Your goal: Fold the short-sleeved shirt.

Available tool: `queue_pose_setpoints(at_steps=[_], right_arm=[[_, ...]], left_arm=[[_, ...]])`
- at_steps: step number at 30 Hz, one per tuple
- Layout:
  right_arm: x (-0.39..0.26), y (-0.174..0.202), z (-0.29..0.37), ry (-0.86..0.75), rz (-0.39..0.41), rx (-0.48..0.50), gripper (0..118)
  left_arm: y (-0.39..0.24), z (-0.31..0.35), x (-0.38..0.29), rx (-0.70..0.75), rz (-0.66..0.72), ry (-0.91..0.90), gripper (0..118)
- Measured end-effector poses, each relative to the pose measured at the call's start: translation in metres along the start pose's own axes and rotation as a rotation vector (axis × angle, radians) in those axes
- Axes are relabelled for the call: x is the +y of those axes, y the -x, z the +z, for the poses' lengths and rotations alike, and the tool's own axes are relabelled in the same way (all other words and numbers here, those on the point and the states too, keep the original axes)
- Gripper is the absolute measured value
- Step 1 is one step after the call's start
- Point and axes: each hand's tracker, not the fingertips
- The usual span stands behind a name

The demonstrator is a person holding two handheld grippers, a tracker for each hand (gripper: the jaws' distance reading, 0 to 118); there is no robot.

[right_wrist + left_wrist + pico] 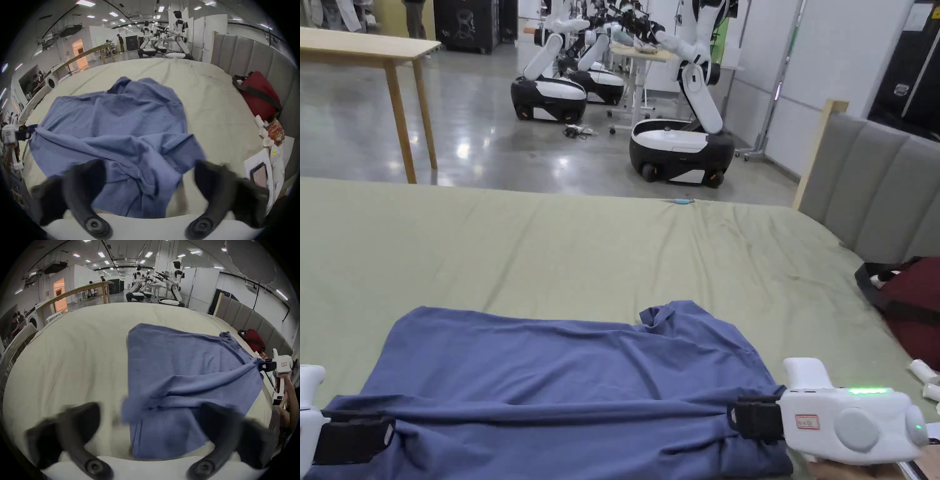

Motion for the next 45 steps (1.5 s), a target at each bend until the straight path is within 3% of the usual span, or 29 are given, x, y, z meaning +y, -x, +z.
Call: queue_pose_setpoints(at_steps=[7, 8, 9, 10, 11, 12, 13, 14, 15, 17, 24, 25, 26, 27, 28, 36, 42, 45], right_arm=[[-0.019, 0.006, 0.132, -0.276, -0.027, -0.002, 111], [-0.026, 0.009, 0.147, -0.303, -0.04, -0.012, 103], [-0.036, 0.012, 0.163, -0.325, -0.058, -0.008, 85], [-0.047, 0.017, 0.177, -0.336, -0.065, 0.003, 54], [-0.056, 0.021, 0.188, -0.349, -0.065, -0.001, 43], [-0.066, 0.026, 0.196, -0.354, -0.064, -0.009, 43], [-0.076, 0.031, 0.203, -0.359, -0.06, -0.027, 16], [-0.082, 0.033, 0.205, -0.358, -0.056, -0.023, 9], [-0.09, 0.036, 0.209, -0.341, -0.052, 0.008, 9], [-0.104, 0.042, 0.213, -0.333, -0.065, 0.066, 0], [-0.107, 0.071, 0.211, -0.264, 0.002, 0.148, 0], [-0.107, 0.074, 0.211, -0.26, 0.011, 0.166, 0], [-0.106, 0.076, 0.21, -0.261, 0.018, 0.175, 0], [-0.105, 0.079, 0.209, -0.261, 0.024, 0.177, 0], [-0.105, 0.082, 0.208, -0.257, 0.031, 0.185, 0], [-0.103, 0.092, 0.204, -0.217, 0.077, 0.2, 0], [-0.107, 0.085, 0.197, -0.191, 0.069, 0.176, 0], [-0.109, 0.083, 0.191, -0.177, 0.065, 0.17, 0]], left_arm=[[-0.013, 0.096, -0.015, 0.032, 0.02, -0.207, 116], [-0.014, 0.107, -0.021, 0.025, 0.031, -0.196, 114], [-0.015, 0.121, -0.029, 0.011, 0.067, -0.193, 107], [-0.017, 0.134, -0.039, -0.008, 0.098, -0.198, 89], [-0.019, 0.146, -0.049, -0.026, 0.118, -0.229, 80], [-0.022, 0.154, -0.058, -0.014, 0.122, -0.256, 80], [-0.026, 0.162, -0.068, 0.004, 0.122, -0.296, 49], [-0.031, 0.167, -0.076, 0.042, 0.108, -0.282, 10], [-0.033, 0.173, -0.083, 0.089, 0.096, -0.297, 0], [-0.035, 0.176, -0.093, 0.092, 0.088, -0.271, 0], [-0.028, 0.148, -0.07, 0.113, 0.093, -0.225, 3], [-0.025, 0.138, -0.062, 0.119, 0.089, -0.185, 22], [-0.021, 0.124, -0.052, 0.127, 0.098, -0.122, 52], [-0.015, 0.105, -0.043, 0.12, 0.114, -0.063, 92], [-0.002, 0.084, -0.042, 0.129, 0.132, -0.007, 117], [0.014, -0.01, -0.024, 0.149, 0.125, 0.155, 115], [0.004, -0.014, -0.027, 0.166, 0.086, 0.164, 112], [-0.009, 0.002, -0.029, 0.134, 0.012, 0.11, 86]])
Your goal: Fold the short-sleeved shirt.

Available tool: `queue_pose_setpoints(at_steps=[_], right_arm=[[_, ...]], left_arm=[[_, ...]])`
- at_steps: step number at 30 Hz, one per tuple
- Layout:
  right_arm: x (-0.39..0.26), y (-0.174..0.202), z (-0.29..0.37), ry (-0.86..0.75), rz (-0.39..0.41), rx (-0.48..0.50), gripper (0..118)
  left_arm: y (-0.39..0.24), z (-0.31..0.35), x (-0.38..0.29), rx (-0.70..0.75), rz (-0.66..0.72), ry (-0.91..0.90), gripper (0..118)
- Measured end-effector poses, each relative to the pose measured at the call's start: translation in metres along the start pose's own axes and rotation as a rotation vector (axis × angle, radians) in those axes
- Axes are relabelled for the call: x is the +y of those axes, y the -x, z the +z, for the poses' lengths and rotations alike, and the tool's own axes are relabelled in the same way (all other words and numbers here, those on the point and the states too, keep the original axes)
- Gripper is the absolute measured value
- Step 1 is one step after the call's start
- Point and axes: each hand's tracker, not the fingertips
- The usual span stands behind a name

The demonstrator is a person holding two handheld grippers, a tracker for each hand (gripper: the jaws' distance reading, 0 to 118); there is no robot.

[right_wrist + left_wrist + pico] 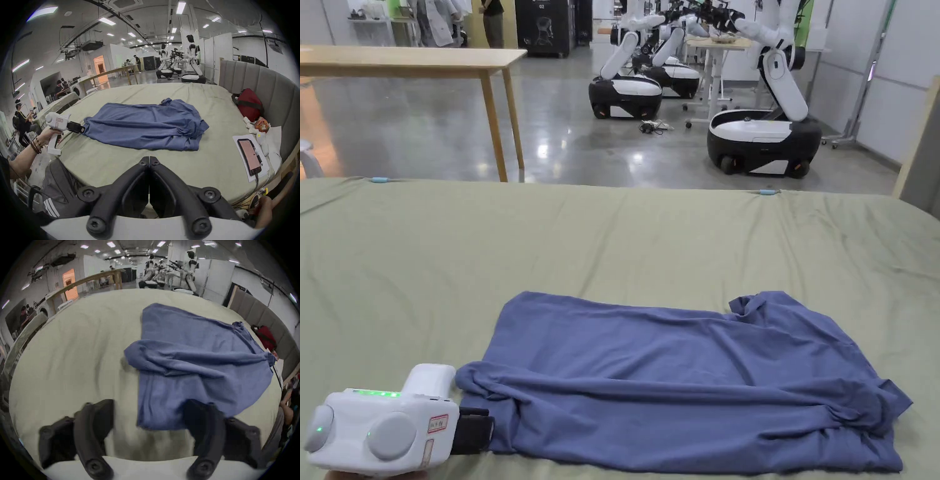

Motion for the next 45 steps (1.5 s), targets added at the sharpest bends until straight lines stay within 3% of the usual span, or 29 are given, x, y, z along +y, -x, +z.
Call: queue_pose_setpoints(at_steps=[4, 7, 13, 19, 20, 21, 22, 23, 24, 29, 33, 35, 36, 37, 38, 39, 41, 45], right_arm=[[-0.001, 0.0, -0.006, 0.016, -0.008, 0.0, 0], [-0.002, -0.002, -0.011, 0.03, -0.015, -0.002, 0], [0.008, -0.018, -0.029, 0.044, 0.005, -0.05, 0], [0.038, -0.067, -0.082, 0.056, -0.013, -0.082, 1], [0.041, -0.076, -0.095, 0.074, -0.014, -0.071, 9], [0.042, -0.085, -0.108, 0.091, -0.013, -0.075, 34], [0.043, -0.092, -0.12, 0.12, -0.009, -0.09, 76], [0.043, -0.099, -0.133, 0.16, -0.015, -0.102, 97], [0.044, -0.105, -0.146, 0.205, -0.018, -0.115, 99], [0.041, -0.116, -0.18, 0.261, -0.026, -0.129, 98], [0.033, -0.115, -0.198, 0.342, -0.083, -0.112, 93], [0.03, -0.104, -0.194, 0.322, -0.017, -0.172, 81], [0.031, -0.099, -0.189, 0.308, 0.005, -0.146, 72], [0.031, -0.096, -0.186, 0.309, -0.001, -0.13, 48], [0.031, -0.094, -0.184, 0.298, -0.007, -0.112, 15], [0.032, -0.092, -0.185, 0.298, -0.013, -0.097, 7], [0.033, -0.09, -0.189, 0.331, 0.016, -0.114, 7], [0.036, -0.092, -0.179, 0.304, -0.003, -0.109, 7]], left_arm=[[-0.001, 0.002, -0.006, -0.01, -0.04, -0.02, 35], [0.005, 0.006, -0.004, -0.01, -0.01, -0.052, 13], [0.006, 0.016, -0.003, -0.032, 0.006, -0.07, 10], [0.003, 0.023, -0.002, -0.036, 0.006, -0.077, 10], [0.002, 0.023, -0.002, -0.037, 0.009, -0.075, 10], [0.0, 0.024, -0.003, -0.037, 0.01, -0.076, 10], [-0.001, 0.024, -0.004, -0.036, 0.012, -0.075, 10], [-0.001, 0.025, -0.003, -0.035, 0.015, -0.075, 10], [-0.002, 0.026, -0.003, -0.034, 0.017, -0.076, 10], [-0.006, 0.033, -0.001, -0.032, 0.02, -0.081, 10], [-0.006, 0.033, 0.0, -0.032, 0.021, -0.078, 10], [-0.007, 0.033, -0.001, -0.029, 0.018, -0.08, 10], [-0.007, 0.033, -0.001, -0.027, 0.016, -0.081, 10], [-0.008, 0.034, -0.001, -0.026, 0.016, -0.081, 10], [-0.009, 0.034, -0.001, -0.025, 0.017, -0.08, 10], [-0.007, 0.032, 0.0, -0.024, 0.017, -0.078, 10], [-0.008, 0.033, 0.0, -0.022, 0.014, -0.078, 10], [-0.002, 0.046, 0.0, -0.044, 0.028, -0.093, 10]])
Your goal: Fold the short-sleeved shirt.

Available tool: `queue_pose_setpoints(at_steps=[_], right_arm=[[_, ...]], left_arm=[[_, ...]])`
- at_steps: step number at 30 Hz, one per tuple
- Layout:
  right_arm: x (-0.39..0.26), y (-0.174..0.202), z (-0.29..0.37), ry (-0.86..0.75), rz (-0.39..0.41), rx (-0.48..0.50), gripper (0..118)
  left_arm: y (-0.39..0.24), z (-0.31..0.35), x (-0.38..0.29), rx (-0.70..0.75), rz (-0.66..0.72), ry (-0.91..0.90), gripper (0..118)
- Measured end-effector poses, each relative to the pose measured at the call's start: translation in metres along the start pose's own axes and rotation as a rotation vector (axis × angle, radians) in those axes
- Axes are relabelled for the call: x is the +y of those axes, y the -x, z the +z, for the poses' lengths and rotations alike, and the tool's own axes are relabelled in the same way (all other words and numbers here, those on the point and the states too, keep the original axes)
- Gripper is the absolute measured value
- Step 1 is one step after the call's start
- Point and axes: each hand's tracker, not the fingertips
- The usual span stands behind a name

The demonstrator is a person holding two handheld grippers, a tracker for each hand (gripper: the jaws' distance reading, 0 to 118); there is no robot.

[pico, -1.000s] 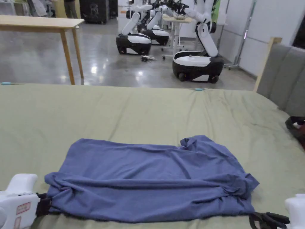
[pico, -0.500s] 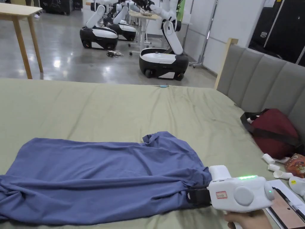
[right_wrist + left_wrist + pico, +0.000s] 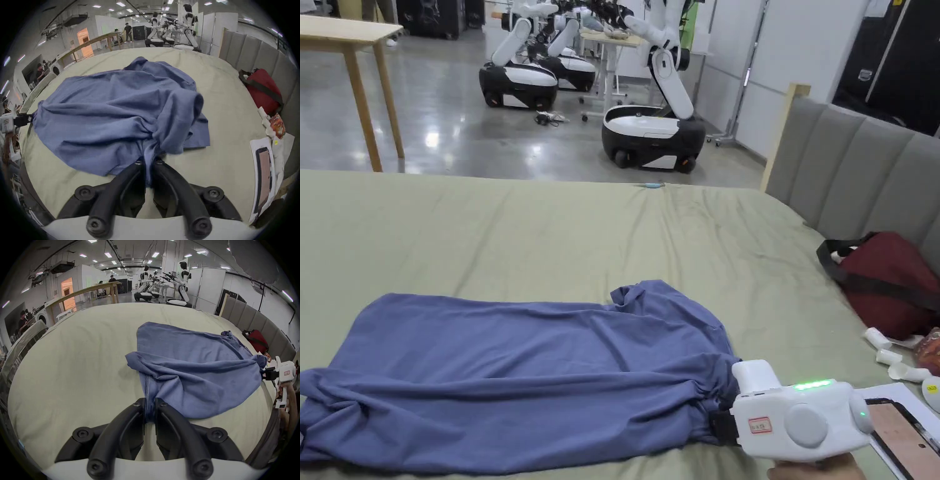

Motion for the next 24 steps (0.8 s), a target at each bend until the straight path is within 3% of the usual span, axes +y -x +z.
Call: queue_pose_setpoints(at_steps=[3, 24], right_arm=[[-0.005, -0.002, 0.014, -0.02, -0.006, 0.007, 7], [-0.08, 0.002, 0.096, 0.004, -0.013, 0.074, 7]], left_arm=[[0.005, 0.013, -0.002, -0.056, 0.024, -0.007, 10], [0.014, 0.09, -0.076, -0.068, 0.036, -0.006, 10]])
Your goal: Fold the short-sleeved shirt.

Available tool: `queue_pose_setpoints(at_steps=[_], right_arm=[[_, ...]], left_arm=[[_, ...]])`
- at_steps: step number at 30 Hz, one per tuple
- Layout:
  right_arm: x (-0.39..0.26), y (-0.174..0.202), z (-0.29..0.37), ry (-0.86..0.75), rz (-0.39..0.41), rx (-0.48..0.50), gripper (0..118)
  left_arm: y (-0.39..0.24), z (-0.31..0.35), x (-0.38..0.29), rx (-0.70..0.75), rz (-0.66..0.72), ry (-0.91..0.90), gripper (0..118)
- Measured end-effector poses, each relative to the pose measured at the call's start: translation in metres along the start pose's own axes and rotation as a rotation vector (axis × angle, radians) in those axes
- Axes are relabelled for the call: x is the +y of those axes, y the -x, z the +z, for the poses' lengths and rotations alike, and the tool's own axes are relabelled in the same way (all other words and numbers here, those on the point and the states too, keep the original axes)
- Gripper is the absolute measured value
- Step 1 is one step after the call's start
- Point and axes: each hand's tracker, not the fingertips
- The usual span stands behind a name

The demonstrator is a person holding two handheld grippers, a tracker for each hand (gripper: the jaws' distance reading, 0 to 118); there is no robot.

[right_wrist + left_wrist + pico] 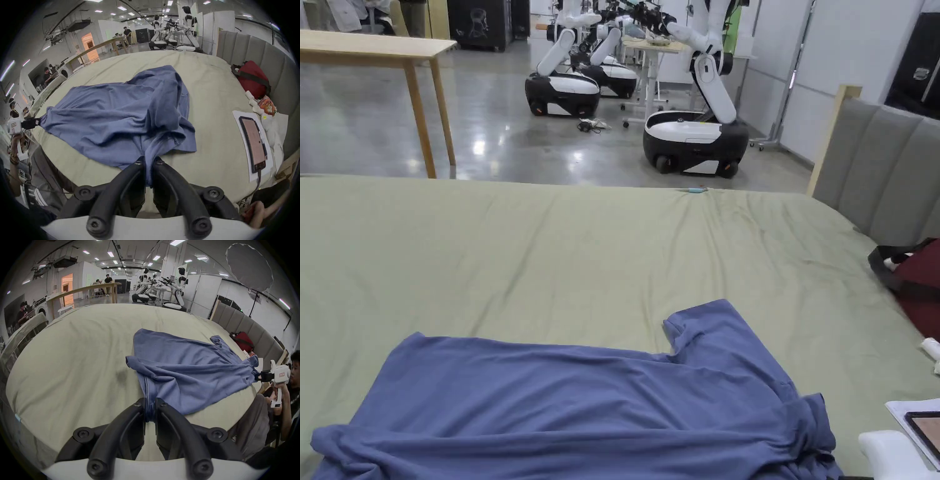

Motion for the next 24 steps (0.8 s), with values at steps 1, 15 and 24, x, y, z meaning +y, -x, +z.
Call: queue_pose_setpoints(at_steps=[1, 15, 24], right_arm=[[-0.002, 0.0, -0.001, 0.0, 0.001, -0.003, 7], [-0.006, -0.012, -0.027, 0.045, -0.03, -0.009, 7], [-0.006, 0.002, 0.022, -0.145, -0.009, -0.021, 116]], left_arm=[[0.001, -0.001, -0.002, -0.003, 0.001, 0.006, 10], [0.015, -0.025, -0.017, -0.007, 0.047, 0.041, 10], [0.002, 0.011, -0.01, -0.059, 0.037, -0.103, 117]])
